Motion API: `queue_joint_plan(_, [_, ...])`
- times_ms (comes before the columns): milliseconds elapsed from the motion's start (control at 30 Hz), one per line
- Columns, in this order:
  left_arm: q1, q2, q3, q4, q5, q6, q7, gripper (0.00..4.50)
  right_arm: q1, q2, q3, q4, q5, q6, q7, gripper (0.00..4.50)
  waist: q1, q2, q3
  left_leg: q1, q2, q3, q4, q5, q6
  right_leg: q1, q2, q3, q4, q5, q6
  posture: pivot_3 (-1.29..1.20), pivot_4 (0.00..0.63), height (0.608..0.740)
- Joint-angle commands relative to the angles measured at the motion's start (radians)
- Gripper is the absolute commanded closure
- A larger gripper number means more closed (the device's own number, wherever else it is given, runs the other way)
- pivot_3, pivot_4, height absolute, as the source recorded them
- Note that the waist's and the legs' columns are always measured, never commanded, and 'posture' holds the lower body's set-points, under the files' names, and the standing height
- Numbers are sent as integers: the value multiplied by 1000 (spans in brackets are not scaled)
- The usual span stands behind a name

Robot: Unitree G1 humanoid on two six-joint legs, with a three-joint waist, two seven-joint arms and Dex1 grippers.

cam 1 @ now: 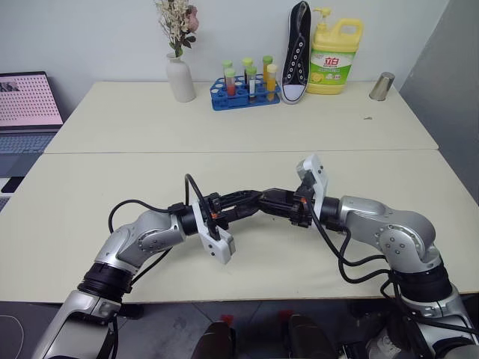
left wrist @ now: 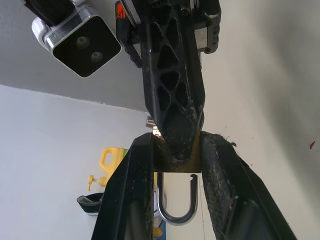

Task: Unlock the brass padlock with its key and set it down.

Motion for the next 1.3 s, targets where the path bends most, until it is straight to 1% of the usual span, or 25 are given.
queue_joint_plan(33, [-6, -2, 13, -19, -20, -5, 11, 3538, -22, -6, -21, -20, -13, 0, 19, 4180, 0, 0, 0, 0, 0, 0, 0, 0, 0, 0, 0, 0, 0, 0, 0, 0, 150, 740])
queue_joint_plan(67, [-5, -1, 13, -19, -21, -4, 11, 3538, -22, -5, -23, -19, -15, 2, 23, 4352, 0, 0, 0, 0, 0, 0, 0, 0, 0, 0, 0, 0, 0, 0, 0, 0, 150, 740])
queue_joint_plan(433, [8, 5, 19, -27, -20, -11, 15, 3538, -32, 3, -23, -11, -31, 4, 44, 4363, 0, 0, 0, 0, 0, 0, 0, 0, 0, 0, 0, 0, 0, 0, 0, 0, 150, 740])
queue_joint_plan(500, [25, 23, 13, -30, -59, -20, -4, 3538, -37, 5, -22, -6, -35, 3, 49, 4363, 0, 0, 0, 0, 0, 0, 0, 0, 0, 0, 0, 0, 0, 0, 0, 0, 150, 740])
queue_joint_plan(567, [50, 43, 10, -39, -145, -17, -34, 2819, -42, 6, -20, 1, -42, -2, 56, 4363, -4, 0, 0, 0, 0, 0, 0, 0, 0, -1, 0, 0, 0, 0, 0, 0, 150, 740])
queue_joint_plan(600, [56, 47, 10, -42, -169, -15, -43, 2547, -43, 6, -19, 3, -46, -3, 58, 4363, -4, 0, 0, 0, 1, 1, 0, 0, 0, -1, 0, 1, 1, 0, 0, 0, 150, 740])
queue_joint_plan(633, [58, 49, 10, -44, -181, -13, -51, 2289, -43, 8, -19, 3, -49, -3, 60, 4363, -3, 0, 0, 0, 1, 1, 0, 0, 0, -2, 0, 2, 1, 0, 0, 0, 150, 740])
queue_joint_plan(733, [97, 81, 30, -75, -193, -50, -59, 1305, -44, 5, -21, 13, -73, -14, 73, 4363, -2, 0, 0, -1, 1, 0, 0, 0, 0, -2, 0, 1, 1, 0, 0, 0, 150, 740])
queue_joint_plan(800, [139, 112, 17, -107, -245, -67, -83, 676, -43, -2, -24, 30, -101, -35, 83, 4363, -2, 0, 0, -1, 1, 1, 0, 0, 0, -2, 0, 2, 1, 0, 0, 0, 150, 740])
queue_joint_plan(833, [167, 117, 24, -125, -283, -44, -88, 375, -42, -10, -34, 43, -114, -50, 94, 4363, -3, 0, 0, -1, 1, 1, 0, 0, 0, -3, 0, 2, 1, 0, 0, 0, 150, 740])
queue_joint_plan(867, [186, 119, 32, -139, -309, -26, -92, 369, -41, -15, -41, 52, -124, -62, 103, 4363, -3, 0, 0, -1, 1, 1, 0, 0, 0, -3, 0, 2, 1, 0, 0, 0, 150, 740])
queue_joint_plan(967, [220, 94, 73, -153, -375, 92, -90, 369, -41, -31, -79, 79, -129, -92, 139, 4363, -2, 0, 0, -2, 1, 1, 0, 0, 0, -3, -1, 2, 1, 0, 0, 0, 150, 740])
queue_joint_plan(1000, [231, 87, 75, -167, -415, 138, -103, 369, -45, -36, -112, 89, -111, -94, 152, 4363, -1, 0, 0, -2, 1, 1, 0, 0, 0, -3, -1, 2, 1, 0, 0, 0, 150, 740])
queue_joint_plan(1067, [248, 55, 81, -206, -533, 284, -126, 369, -49, -40, -178, 98, -62, -87, 172, 4363, -1, 0, 0, -2, 1, 1, 0, 0, 0, -3, -1, 1, 1, 0, 0, 0, 150, 740])
queue_joint_plan(1100, [257, 37, 74, -238, -629, 406, -151, 369, -48, -42, -208, 96, -37, -79, 180, 4363, -1, 0, 0, -2, 1, 1, 0, 0, 0, -2, -1, 1, 1, 0, 0, 0, 150, 740])
queue_joint_plan(1133, [264, 23, 72, -264, -690, 492, -173, 369, -47, -43, -223, 93, -23, -72, 184, 4363, -1, 0, 0, -2, 1, 1, 1, 0, 0, -2, -1, 1, 1, 0, 0, 0, 150, 740])
queue_joint_plan(1200, [237, 6, 65, -300, -811, 659, -246, 369, -32, -67, -210, 57, -23, -66, 217, 4363, -3, 0, 0, -2, 1, 0, 1, 0, 0, -2, -1, 1, 1, 0, 0, 0, 150, 740])
queue_joint_plan(1300, [163, -14, 82, -325, -985, 900, -332, 947, -18, -84, -179, 6, -14, -56, 250, 4363, -3, 0, 0, -2, 1, 0, 1, 0, 0, -3, 0, 0, 1, 0, 0, 0, 150, 740])
